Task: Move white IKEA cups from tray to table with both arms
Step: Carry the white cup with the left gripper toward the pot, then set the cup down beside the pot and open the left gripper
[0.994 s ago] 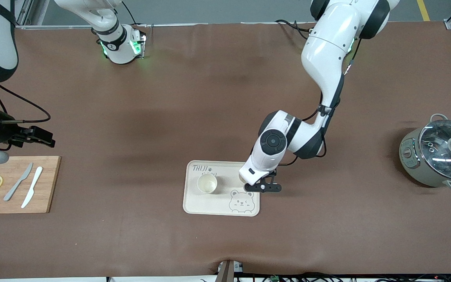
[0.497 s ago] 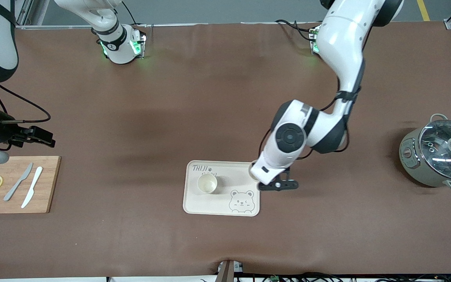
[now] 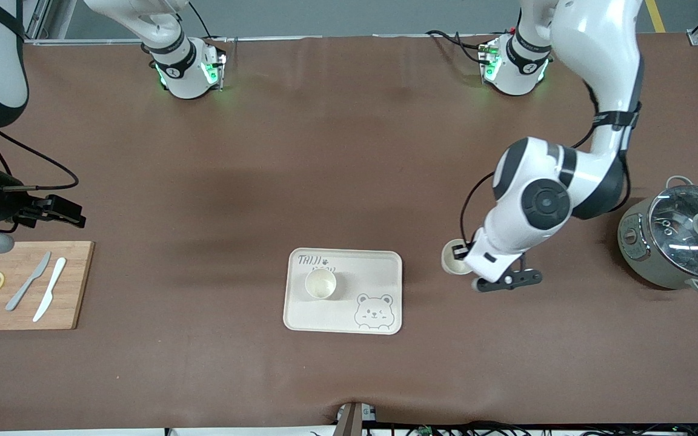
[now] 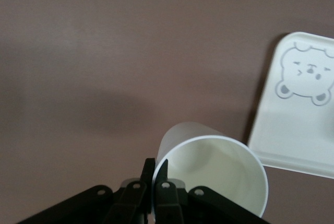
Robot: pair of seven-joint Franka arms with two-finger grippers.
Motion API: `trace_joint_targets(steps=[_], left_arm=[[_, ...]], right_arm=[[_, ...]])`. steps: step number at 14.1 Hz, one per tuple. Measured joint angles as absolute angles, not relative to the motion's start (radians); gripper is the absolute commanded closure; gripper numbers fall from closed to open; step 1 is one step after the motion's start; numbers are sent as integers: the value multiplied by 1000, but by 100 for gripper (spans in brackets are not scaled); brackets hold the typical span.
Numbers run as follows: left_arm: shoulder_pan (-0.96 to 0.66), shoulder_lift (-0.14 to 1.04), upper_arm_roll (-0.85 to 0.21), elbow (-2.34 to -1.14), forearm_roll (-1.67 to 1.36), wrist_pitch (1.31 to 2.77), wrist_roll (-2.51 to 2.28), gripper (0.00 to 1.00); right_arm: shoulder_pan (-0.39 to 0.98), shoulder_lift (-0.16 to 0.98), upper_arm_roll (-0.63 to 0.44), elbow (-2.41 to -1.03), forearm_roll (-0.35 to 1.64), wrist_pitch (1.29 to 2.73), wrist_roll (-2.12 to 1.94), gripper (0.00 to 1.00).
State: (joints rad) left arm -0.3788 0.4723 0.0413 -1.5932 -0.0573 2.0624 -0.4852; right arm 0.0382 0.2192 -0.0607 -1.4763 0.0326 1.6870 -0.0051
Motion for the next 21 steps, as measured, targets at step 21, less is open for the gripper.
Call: trace_joint_targets(steps=[21], left_arm=[[-61,247,32,-2226,-61,2419,-136,100]], right_arm=[[38,220,-61,-1478,33,1687,-5,0]])
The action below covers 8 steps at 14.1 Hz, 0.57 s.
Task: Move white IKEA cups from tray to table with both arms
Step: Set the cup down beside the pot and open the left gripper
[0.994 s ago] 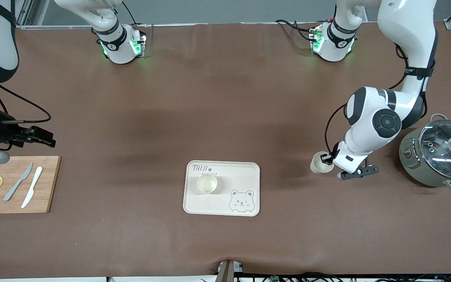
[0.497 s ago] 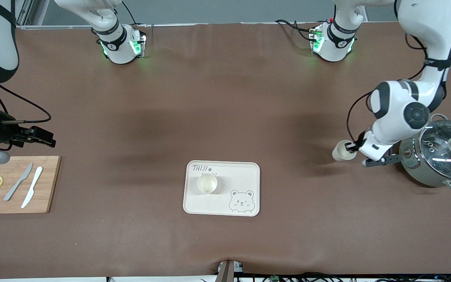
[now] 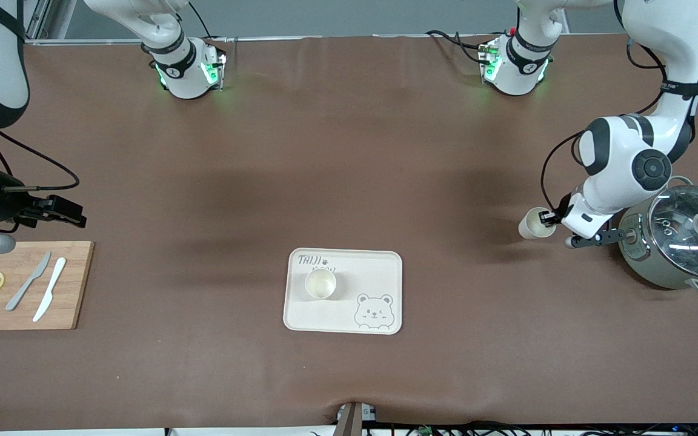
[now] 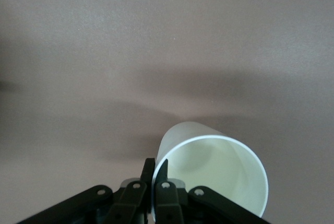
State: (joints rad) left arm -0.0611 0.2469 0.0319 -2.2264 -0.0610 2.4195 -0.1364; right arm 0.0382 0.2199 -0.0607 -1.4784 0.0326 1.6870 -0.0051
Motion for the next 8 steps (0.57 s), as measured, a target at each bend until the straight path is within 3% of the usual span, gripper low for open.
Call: trace_joint_targets(steps=[7,8], left_arm=[[-62,274,32,-2301,-61,2551,-124,98],[-61,272,32,-2305,-63,2560,-115,81]], right_arm=[[38,220,-61,-1478,33,1687,-5,0],[38,220,-61,-1478,33,1687,-5,0]])
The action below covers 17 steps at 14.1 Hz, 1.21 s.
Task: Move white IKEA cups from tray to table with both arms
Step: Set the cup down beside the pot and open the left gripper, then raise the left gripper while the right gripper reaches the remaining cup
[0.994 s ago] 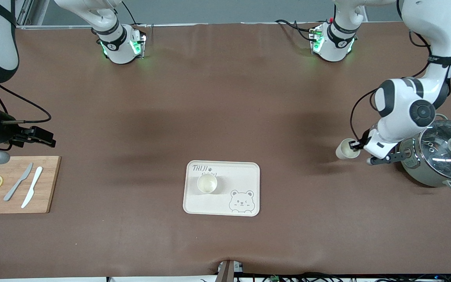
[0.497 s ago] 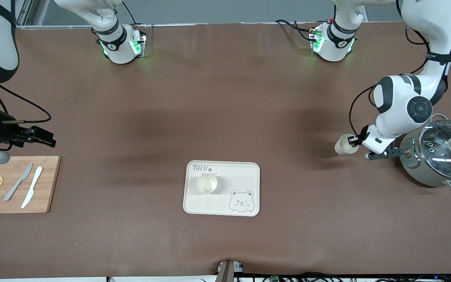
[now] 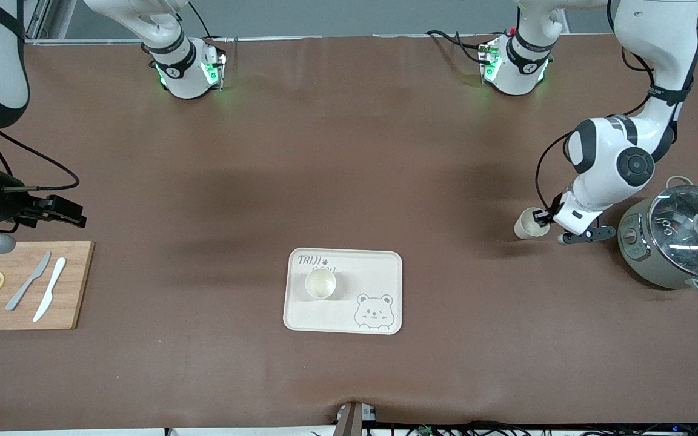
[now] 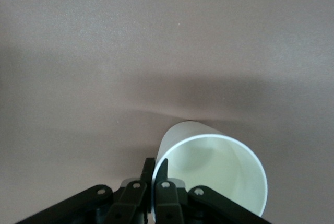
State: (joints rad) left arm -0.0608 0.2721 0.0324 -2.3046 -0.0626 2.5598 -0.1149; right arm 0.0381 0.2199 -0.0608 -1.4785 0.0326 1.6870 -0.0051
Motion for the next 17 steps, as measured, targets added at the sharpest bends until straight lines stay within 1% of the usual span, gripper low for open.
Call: trace_joint_targets(steps=[1,2,4,6,12,13,14,16,17], left_arm=[[-61,271,32,-2305,-63,2560,-113,71],[-60,272,32,-2306,-63,2560,-112,65],[-58,276,32,-2310,-63,2561,-112,59],[-55,278,33,-2312,-63,2561,-111,22],[-41,277,34,-2311,-63,2562,-92,21],[-35,277,34,-2309,-63,2563,-84,17],[-29,277,34,-2309,-63,2564,-74,7],[-23,276,34,-2307,-63,2565,-64,5],[-23,275,34,-2306,-63,2566,-63,0]], right_arm=[[38,220,-61,-1479,33,1687,-5,0],[38,220,-61,-1479,33,1687,-5,0],[38,220,-61,-1479,33,1687,-5,0],[38,220,-61,-1479,33,1687,-5,0],[38,220,-61,-1479,33,1687,-5,0],[38,220,-61,-1479,33,1687,-5,0],[38,220,-61,-1479,33,1687,-5,0],[38,220,-61,-1479,34,1687,-5,0],[41,220,-60,-1479,41,1688,-4,0]])
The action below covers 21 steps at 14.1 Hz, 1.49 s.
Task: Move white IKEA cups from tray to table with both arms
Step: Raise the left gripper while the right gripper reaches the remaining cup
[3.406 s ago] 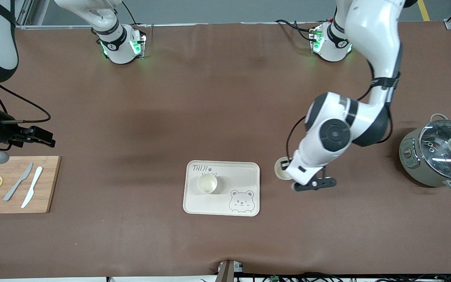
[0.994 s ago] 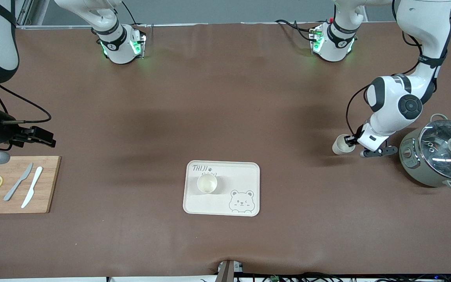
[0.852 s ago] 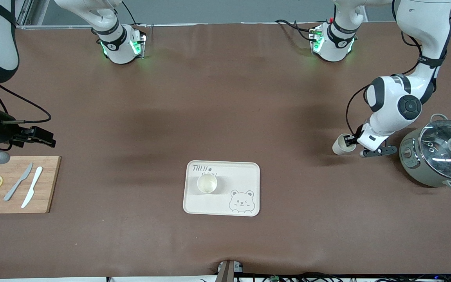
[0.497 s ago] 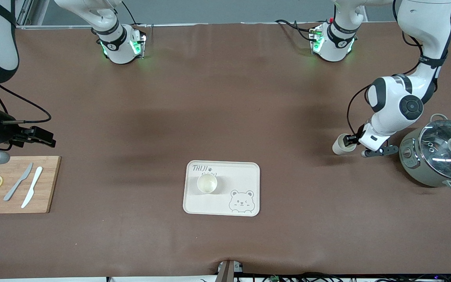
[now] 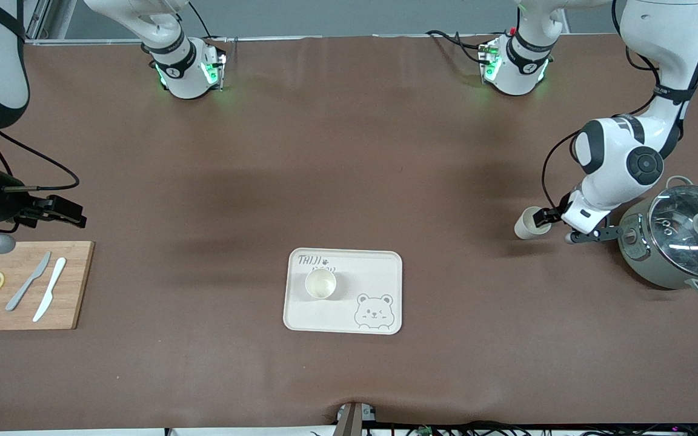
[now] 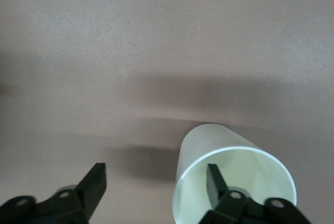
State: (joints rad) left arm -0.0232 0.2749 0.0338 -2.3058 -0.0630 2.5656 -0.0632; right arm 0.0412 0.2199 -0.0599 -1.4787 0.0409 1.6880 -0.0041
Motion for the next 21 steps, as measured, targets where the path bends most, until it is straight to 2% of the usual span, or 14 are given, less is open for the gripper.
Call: trace_joint_targets(steps=[2,7,12,17,21], left_arm=[[-23,268,34,-2305,-63,2565,-63,0],[-10,243,35,-2295,-63,2536,-52,0],[64,203,39,-2096,-63,2186,27,0],[84,156,41,-1959,-64,2040,17,0],[82,140,38,-1766,-65,1830,-72,0]], right_arm=[[80,220,-58,-1478,73,1698,65,0],[315,272,-49,-1470,87,1841,451,0],[409,391,-50,-1453,87,1995,622,0],[491,528,-51,-1399,87,2107,734,0],[525,622,-52,-1389,86,2214,743,0]])
